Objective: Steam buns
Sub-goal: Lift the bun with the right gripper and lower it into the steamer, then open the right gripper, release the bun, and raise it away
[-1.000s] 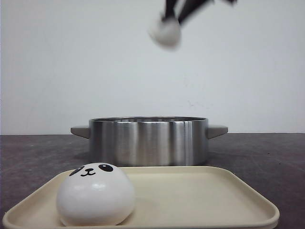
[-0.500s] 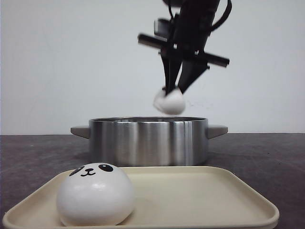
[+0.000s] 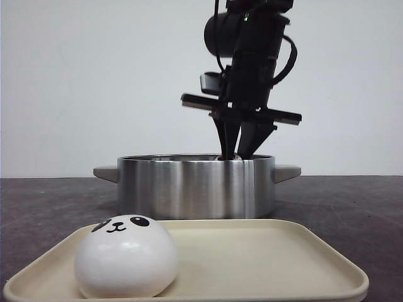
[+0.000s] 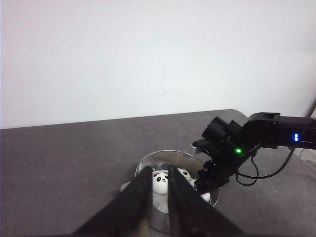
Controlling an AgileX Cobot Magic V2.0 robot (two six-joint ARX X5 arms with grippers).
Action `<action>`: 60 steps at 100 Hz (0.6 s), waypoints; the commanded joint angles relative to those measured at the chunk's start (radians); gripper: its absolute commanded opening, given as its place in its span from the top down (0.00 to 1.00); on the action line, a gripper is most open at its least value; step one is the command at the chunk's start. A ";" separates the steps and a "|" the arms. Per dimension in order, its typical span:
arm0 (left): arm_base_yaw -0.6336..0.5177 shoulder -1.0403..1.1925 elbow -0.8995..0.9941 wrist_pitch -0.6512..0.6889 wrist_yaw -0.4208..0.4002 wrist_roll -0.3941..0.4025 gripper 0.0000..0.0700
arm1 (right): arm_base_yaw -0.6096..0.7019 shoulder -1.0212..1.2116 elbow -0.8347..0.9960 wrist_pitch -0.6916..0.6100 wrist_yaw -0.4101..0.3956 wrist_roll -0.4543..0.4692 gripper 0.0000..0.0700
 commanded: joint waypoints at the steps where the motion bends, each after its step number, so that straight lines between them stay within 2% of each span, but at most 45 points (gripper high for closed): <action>1: -0.007 0.010 0.019 0.007 -0.002 0.009 0.98 | 0.007 0.036 0.017 -0.001 0.000 0.015 0.99; 28: -0.007 0.010 0.019 0.000 -0.002 0.009 0.98 | 0.003 0.042 0.017 0.022 -0.002 0.048 0.99; 41: -0.007 0.010 0.019 -0.013 -0.002 0.009 0.98 | 0.003 0.042 0.017 0.015 -0.002 0.062 0.86; 56: -0.007 0.010 0.019 -0.018 -0.002 0.009 0.98 | 0.005 0.042 0.017 0.018 -0.002 0.083 0.85; 60: -0.007 0.010 0.019 -0.019 -0.002 0.009 0.98 | 0.005 0.042 0.017 0.019 -0.002 0.086 0.82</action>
